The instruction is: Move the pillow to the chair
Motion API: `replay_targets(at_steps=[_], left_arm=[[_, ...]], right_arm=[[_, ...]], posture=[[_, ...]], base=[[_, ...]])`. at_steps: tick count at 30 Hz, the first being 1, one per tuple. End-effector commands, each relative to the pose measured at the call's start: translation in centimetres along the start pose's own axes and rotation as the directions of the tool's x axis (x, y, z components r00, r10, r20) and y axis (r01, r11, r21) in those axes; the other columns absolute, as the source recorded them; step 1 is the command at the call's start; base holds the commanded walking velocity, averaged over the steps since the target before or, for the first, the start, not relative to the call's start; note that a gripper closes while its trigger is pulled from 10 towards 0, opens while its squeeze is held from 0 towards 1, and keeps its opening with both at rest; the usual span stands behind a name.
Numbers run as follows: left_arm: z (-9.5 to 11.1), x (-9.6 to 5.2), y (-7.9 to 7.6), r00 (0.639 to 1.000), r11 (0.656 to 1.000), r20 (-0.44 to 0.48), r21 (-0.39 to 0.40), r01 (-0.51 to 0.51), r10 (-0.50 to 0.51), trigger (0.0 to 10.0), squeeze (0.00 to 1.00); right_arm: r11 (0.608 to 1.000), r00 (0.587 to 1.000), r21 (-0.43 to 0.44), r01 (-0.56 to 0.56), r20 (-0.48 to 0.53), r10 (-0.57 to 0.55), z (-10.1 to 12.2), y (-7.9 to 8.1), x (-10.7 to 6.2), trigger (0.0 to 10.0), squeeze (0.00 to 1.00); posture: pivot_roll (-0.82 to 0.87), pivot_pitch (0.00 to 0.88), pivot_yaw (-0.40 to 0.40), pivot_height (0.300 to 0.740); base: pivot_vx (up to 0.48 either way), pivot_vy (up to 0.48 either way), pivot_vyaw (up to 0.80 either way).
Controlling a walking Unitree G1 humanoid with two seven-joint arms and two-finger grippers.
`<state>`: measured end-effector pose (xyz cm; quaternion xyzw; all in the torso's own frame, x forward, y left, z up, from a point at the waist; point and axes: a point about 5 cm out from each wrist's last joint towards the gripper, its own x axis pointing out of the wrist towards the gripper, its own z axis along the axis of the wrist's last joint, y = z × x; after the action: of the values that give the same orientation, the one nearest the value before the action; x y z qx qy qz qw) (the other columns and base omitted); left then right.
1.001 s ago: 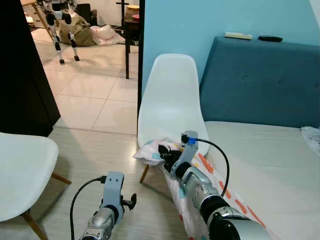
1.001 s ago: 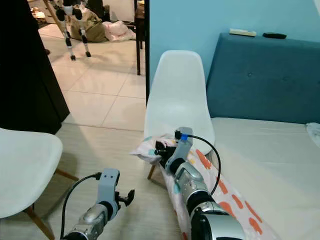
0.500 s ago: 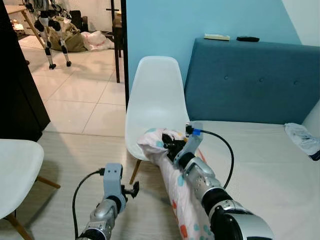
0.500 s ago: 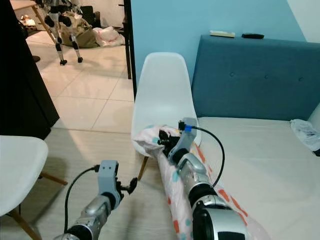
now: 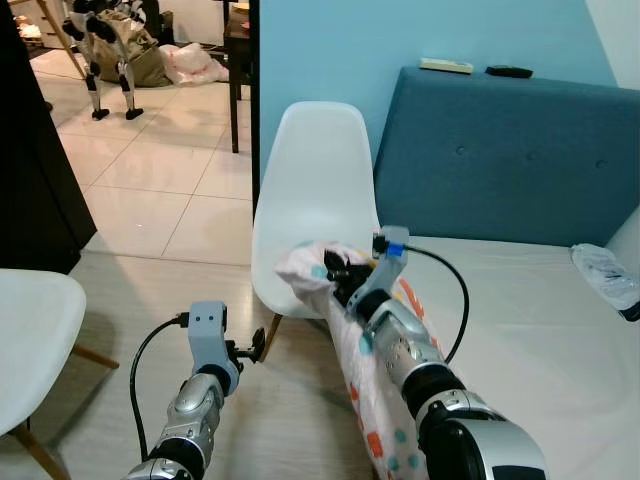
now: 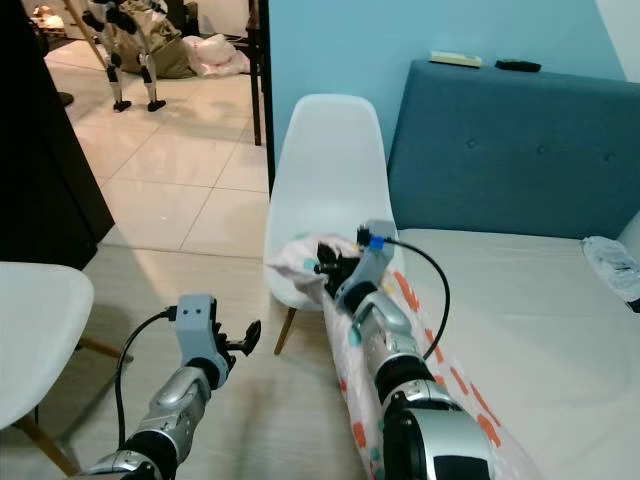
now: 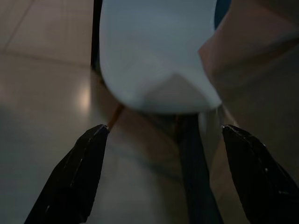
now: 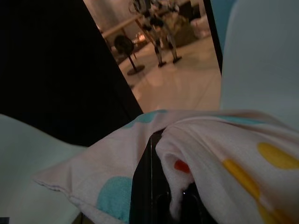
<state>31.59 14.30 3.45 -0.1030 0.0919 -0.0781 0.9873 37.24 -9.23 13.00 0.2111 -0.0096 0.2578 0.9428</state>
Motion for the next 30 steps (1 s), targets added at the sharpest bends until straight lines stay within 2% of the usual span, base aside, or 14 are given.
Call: replay_targets(at_steps=[1,10,16,30], left_arm=[[1.2,0.5,-0.4,0.998,1.000,0.054,-0.001,0.024,-0.024,10.0,0.00],[2.1,1.0,-1.3,0.993,0.998,0.101,0.008,0.065,-0.066,10.0,0.00],[2.2,1.0,-1.6,0.991,0.996,0.108,0.008,0.084,-0.084,10.0,0.00],[2.7,1.4,-3.0,0.981,0.990,0.132,0.011,0.140,-0.140,10.0,0.00]], right_arm=[[0.997,0.994,-0.071,-0.025,0.106,0.033,3.0,0.4,1.0,10.0,0.00],[0.989,0.982,-0.100,0.106,0.164,-0.089,4.9,-1.5,0.5,10.0,0.00],[0.985,0.976,-0.112,0.134,0.186,-0.112,5.8,-2.2,0.3,10.0,0.00],[0.981,0.969,-0.116,0.153,0.211,-0.126,6.3,-2.4,0.2,10.0,0.00]], posture=[[0.11,0.000,-0.087,0.740],[0.11,0.000,-0.084,0.740],[0.11,0.000,-0.081,0.740],[0.10,0.000,-0.075,0.740]], base=[[0.341,0.000,0.00],[0.352,0.000,0.00],[0.380,0.000,0.00],[0.471,0.000,0.00]])
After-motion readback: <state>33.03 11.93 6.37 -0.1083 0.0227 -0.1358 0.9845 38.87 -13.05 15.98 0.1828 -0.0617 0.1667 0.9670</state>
